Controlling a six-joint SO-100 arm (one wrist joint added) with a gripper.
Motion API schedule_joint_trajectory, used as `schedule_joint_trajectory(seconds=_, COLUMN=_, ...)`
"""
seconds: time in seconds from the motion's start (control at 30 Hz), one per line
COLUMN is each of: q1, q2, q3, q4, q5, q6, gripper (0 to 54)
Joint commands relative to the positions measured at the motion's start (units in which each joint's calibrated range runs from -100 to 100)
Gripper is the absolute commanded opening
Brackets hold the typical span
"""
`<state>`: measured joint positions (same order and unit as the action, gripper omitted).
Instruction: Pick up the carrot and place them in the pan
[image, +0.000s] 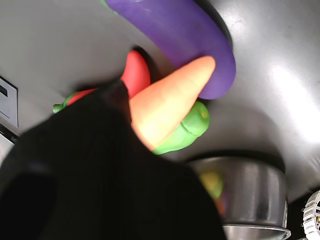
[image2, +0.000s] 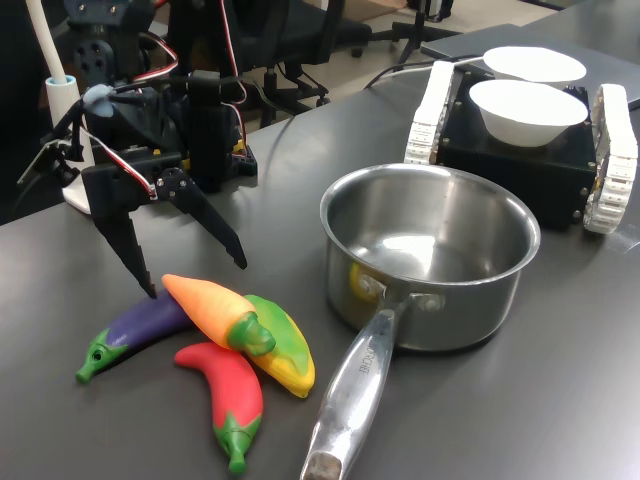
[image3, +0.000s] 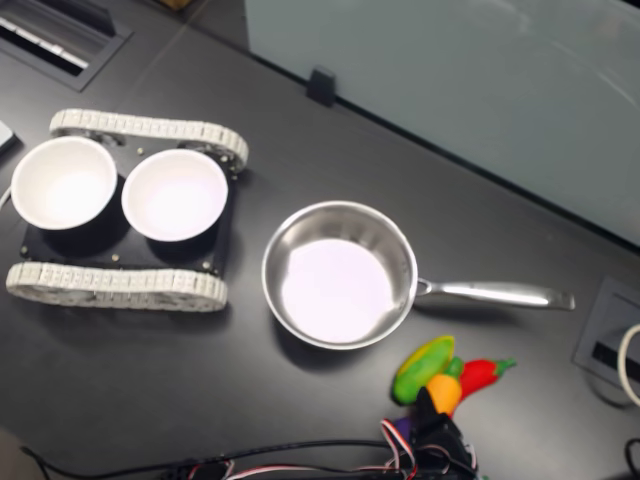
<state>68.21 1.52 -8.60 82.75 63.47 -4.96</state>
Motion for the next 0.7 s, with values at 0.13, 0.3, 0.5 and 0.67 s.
schedule_joint_trajectory(seconds=0.13, q1=-3.0, q2=-0.7, q3=-2.7, q4=-2.4, q5=0.8, q6=-1.0, gripper=35.9)
schedule_joint_trajectory(seconds=0.3, q1=-3.4, q2=-0.6, q3=-1.1, q4=-2.4, q5=1.9, q6=-1.0, gripper=35.7)
schedule_joint_trajectory(seconds=0.5, q1=-2.8, q2=0.0, q3=0.8, q4=-2.7, q5=2.9, q6=-0.8, gripper=35.2)
schedule_joint_trajectory(seconds=0.67, q1=-3.2, q2=0.1, q3=6.0, q4=-8.2, q5=2.7, q6=-0.2, gripper=35.0)
